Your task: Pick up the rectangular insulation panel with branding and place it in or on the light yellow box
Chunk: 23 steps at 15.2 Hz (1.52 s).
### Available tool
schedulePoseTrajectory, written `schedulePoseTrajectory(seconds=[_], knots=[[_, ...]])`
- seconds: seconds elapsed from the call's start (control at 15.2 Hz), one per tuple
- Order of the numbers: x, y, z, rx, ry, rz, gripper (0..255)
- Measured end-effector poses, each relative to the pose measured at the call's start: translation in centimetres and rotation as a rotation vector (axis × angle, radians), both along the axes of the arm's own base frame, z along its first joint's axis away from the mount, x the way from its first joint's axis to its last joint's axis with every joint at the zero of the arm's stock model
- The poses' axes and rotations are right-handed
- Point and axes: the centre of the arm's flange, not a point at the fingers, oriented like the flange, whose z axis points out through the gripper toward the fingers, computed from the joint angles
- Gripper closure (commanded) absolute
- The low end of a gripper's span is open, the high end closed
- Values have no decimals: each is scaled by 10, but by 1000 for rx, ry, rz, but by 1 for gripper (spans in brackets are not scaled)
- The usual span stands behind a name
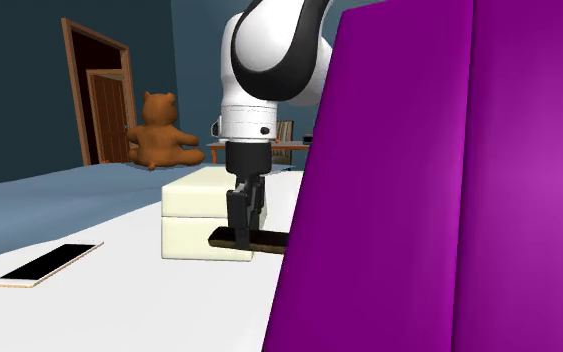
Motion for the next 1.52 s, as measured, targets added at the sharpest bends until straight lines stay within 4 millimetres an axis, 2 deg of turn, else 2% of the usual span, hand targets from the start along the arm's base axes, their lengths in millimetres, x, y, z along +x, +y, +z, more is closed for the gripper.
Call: schedulePoseTrajectory(seconds=[1.52], knots=[[0,-2,122,0,0,0,255]])
